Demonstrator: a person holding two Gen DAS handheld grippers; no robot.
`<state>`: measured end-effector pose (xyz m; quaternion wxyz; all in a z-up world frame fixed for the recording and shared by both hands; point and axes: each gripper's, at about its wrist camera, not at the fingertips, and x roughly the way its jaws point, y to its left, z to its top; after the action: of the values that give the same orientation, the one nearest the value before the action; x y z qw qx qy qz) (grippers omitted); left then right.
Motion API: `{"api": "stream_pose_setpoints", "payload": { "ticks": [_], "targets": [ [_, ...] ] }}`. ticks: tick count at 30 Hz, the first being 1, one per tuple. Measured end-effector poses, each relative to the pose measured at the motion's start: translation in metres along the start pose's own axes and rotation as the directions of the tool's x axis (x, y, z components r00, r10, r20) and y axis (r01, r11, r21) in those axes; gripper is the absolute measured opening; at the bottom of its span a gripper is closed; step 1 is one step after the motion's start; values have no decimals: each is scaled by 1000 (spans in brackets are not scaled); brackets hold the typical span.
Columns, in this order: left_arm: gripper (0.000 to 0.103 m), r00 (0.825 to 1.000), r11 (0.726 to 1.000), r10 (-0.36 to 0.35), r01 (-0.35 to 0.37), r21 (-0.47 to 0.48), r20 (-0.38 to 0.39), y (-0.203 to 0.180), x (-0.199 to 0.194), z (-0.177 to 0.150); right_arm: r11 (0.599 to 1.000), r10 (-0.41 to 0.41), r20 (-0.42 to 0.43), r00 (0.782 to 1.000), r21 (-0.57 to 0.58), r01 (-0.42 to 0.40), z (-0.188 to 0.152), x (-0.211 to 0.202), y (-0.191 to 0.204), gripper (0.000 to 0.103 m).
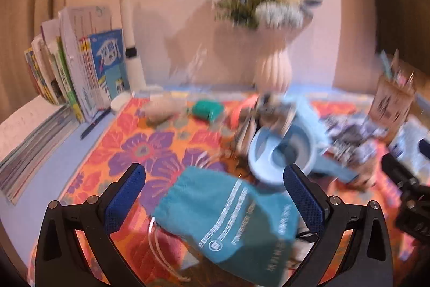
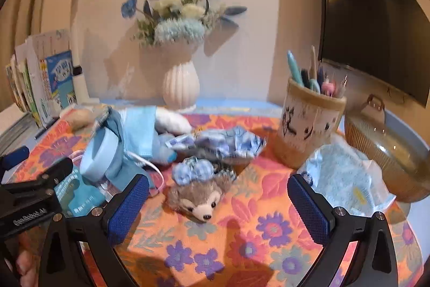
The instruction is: Organize soft objects
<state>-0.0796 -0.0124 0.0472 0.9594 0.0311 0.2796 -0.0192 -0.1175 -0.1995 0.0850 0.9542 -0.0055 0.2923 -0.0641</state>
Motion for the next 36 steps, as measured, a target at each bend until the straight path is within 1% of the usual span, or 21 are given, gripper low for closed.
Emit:
{"api": "stream_pose_setpoints", "payload": {
  "ticks": [1, 2, 5, 7, 11, 13, 25, 36],
  "targets": [
    [102, 1000, 1000, -13, 13, -7, -13, 2, 2, 0, 1000, 11, 22, 1000, -5, -11, 2, -1, 0, 103],
    [102, 1000, 1000, -20, 20, -24, 1, 5, 0, -1, 999, 22, 45, 999, -30, -21, -3, 0, -2, 103],
    [102, 1000, 999, -18, 17, -42, -21, 11, 2, -5, 995, 11, 43, 999, -99, -7, -16, 11, 6, 103],
    [102, 999, 999, -21, 19, -50, -37, 12, 4, -2, 992, 0, 49, 999, -122, 6, -16, 10, 12, 103],
    [102, 999, 997, -22, 18, -75, -44, 15, 5, -1, 994, 2, 70, 998, -111, 6, -20, 14, 9, 103],
    [102, 999, 997, -18, 14, -78, -42, 14, 4, 0, 994, 0, 57, 998, -105, 6, -19, 18, 7, 103],
    [102, 999, 996, -16, 11, -86, -51, 9, 7, 1, 994, 3, 54, 999, -106, 3, -18, 21, 4, 103],
    [102, 998, 995, -20, 14, -96, -54, 9, 8, 0, 994, 2, 33, 999, -110, 2, -18, 25, 3, 103]
  ]
}}
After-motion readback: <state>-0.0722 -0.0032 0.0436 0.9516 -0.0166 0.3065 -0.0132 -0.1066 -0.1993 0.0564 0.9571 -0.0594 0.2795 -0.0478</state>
